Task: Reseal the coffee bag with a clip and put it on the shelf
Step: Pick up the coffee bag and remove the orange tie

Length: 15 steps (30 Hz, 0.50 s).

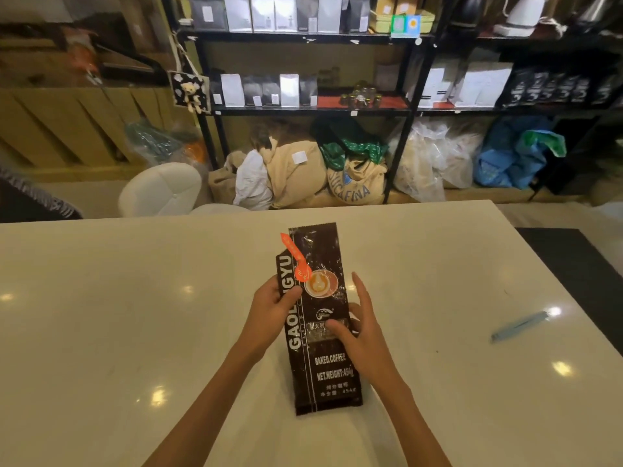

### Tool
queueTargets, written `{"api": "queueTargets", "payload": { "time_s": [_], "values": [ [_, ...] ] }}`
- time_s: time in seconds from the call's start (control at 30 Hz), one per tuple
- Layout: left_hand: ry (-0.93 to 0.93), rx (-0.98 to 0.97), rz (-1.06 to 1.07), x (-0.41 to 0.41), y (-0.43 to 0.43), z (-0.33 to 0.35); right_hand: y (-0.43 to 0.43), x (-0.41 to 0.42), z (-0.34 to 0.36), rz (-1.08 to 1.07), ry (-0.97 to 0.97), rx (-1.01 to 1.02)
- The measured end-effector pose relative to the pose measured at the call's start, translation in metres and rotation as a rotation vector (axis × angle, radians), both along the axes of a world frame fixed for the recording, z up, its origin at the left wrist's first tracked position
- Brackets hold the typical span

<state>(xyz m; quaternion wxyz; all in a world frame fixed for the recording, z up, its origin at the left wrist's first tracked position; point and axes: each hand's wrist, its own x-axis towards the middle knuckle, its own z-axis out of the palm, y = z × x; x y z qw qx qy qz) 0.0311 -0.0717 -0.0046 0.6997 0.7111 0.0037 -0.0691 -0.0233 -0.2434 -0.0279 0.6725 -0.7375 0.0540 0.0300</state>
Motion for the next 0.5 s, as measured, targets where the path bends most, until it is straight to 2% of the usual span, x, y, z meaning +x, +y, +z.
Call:
{"api": "queueTargets", "payload": {
  "time_s": [0.1,0.23,0.3,0.37,0.4,0.5],
  "values": [
    [-0.014,-0.006,-0.099,-0.001,-0.012,0.002,-0.012,-0.001,0.004,0.005,-0.082,-0.042],
    [-0.073,-0.02,-0.119,0.003,-0.024,0.003,-0.024,0.011,0.017,-0.153,-0.192,-0.14],
    [-0.143,0.091,-0.224,0.006,-0.025,-0.003,-0.029,0.016,0.015,-0.235,-0.187,-0.155],
    [-0.247,0.282,-0.32,0.01,-0.025,-0.009,-0.035,0.017,0.012,-0.28,-0.18,-0.157],
    [-0.293,0.346,-0.32,0.012,-0.027,-0.01,-0.037,0.017,0.011,-0.287,-0.185,-0.162],
    [-0.397,0.374,-0.229,0.018,-0.033,-0.003,-0.042,0.019,0.016,-0.312,-0.23,-0.173]
  ]
}}
